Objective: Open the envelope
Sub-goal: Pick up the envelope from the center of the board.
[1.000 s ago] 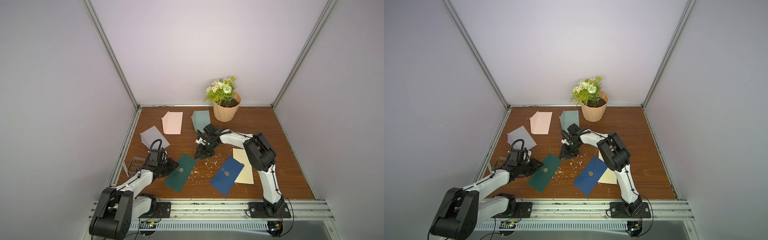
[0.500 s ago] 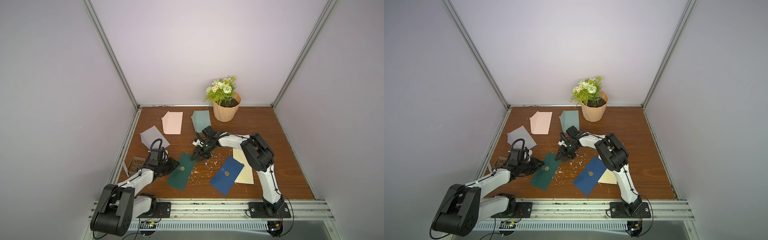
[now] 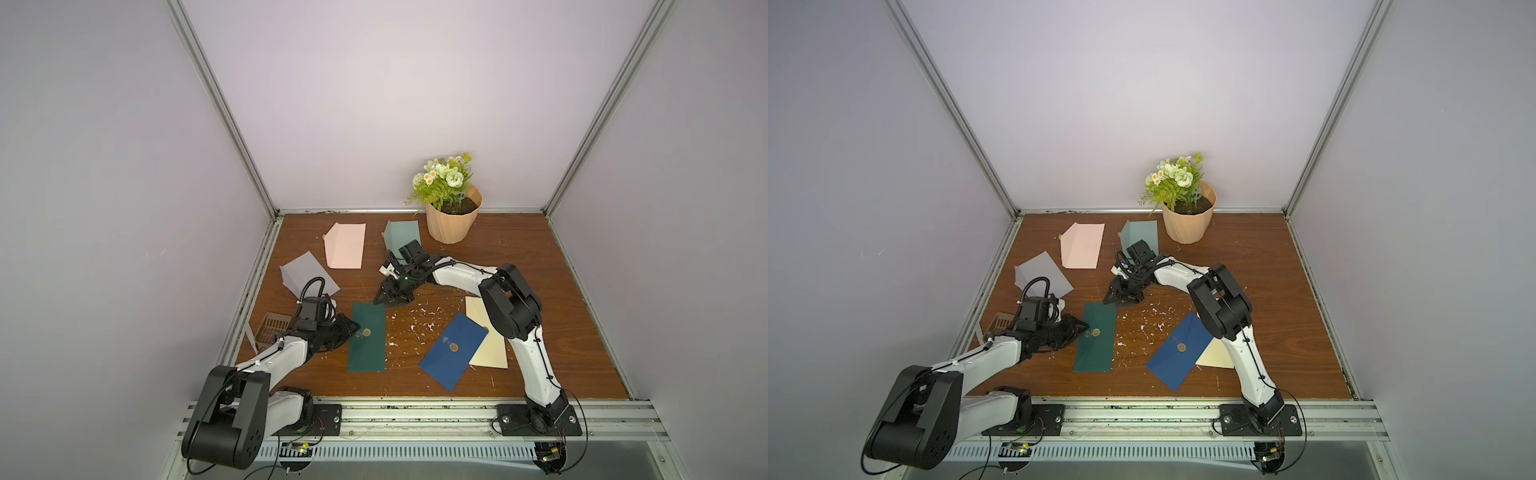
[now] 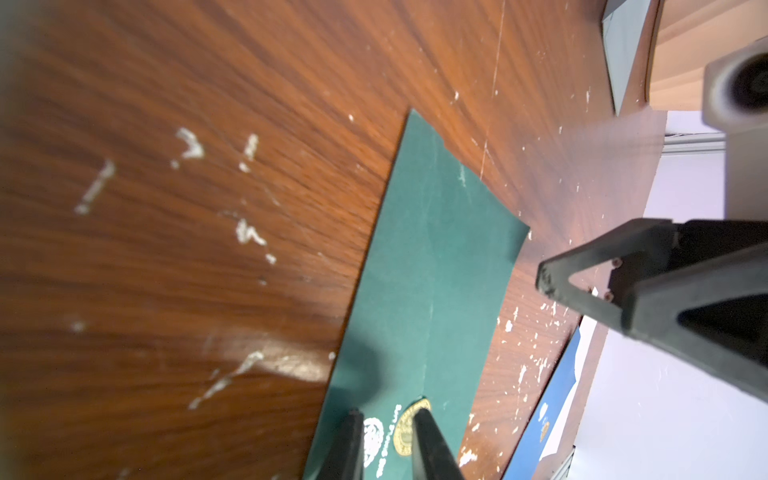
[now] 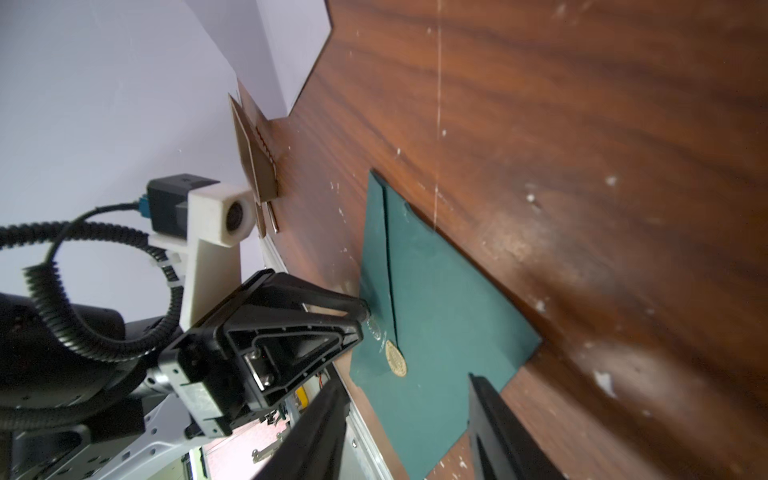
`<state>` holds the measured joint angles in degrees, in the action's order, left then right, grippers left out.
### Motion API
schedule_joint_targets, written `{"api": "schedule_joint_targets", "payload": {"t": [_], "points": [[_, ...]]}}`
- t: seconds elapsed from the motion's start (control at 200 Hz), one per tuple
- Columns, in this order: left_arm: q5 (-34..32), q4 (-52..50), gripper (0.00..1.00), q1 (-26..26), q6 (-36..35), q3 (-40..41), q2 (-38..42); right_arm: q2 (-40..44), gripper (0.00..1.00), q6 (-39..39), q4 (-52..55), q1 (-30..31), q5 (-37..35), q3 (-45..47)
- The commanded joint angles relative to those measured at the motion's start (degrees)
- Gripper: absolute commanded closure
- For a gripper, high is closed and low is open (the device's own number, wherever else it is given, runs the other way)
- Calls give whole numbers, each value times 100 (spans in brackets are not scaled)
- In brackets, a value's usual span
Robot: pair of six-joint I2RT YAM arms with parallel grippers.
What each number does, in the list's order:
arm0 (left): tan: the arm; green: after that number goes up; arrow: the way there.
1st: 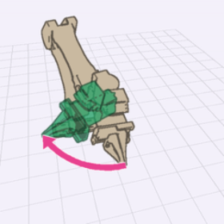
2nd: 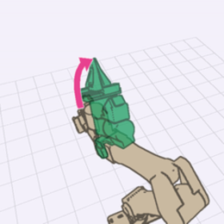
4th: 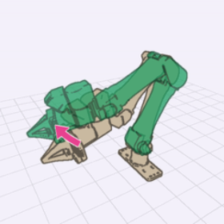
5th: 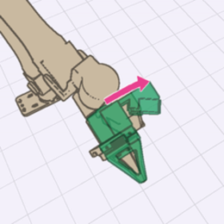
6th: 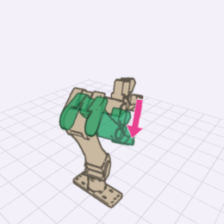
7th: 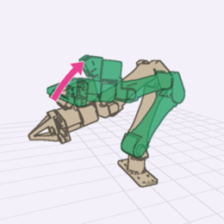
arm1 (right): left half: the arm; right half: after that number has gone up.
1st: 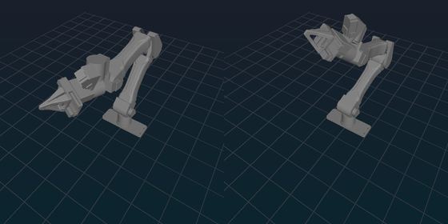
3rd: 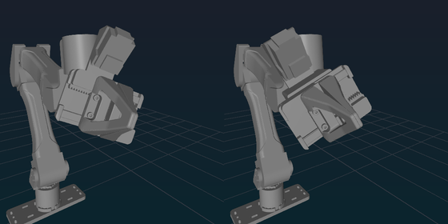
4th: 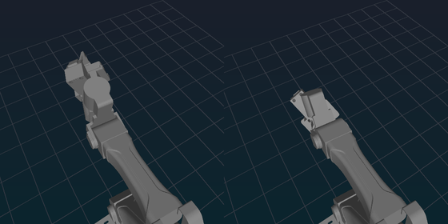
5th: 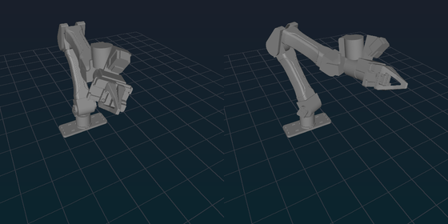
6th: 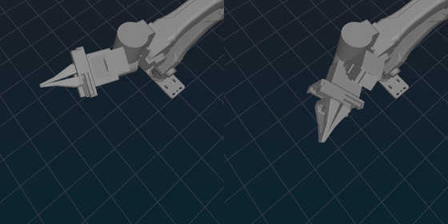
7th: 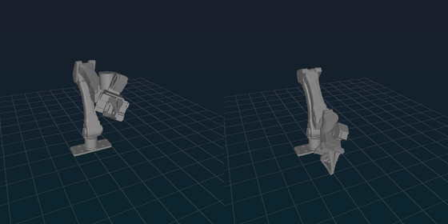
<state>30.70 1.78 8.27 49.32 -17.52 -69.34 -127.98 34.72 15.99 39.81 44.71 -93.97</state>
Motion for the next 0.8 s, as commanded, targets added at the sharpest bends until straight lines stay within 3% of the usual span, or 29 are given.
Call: {"api": "schedule_joint_targets", "payload": {"t": [0.0, 0.14, 0.37, 0.796], "points": [[-592, -1000, 75, 51, -63, 374, -318, -173, 47, -242, 388, -150, -168, -397], [-591, -983, 75, 52, -55, 388, -321, -526, 48, -572, 834, -167, -358, -828], [-583, -908, 75, 49, -18, 425, -311, -611, 47, -771, 967, -207, -428, -701], [-574, -830, 75, 52, 3, 432, -356, -554, 48, -764, 645, -107, 188, -228]]}}
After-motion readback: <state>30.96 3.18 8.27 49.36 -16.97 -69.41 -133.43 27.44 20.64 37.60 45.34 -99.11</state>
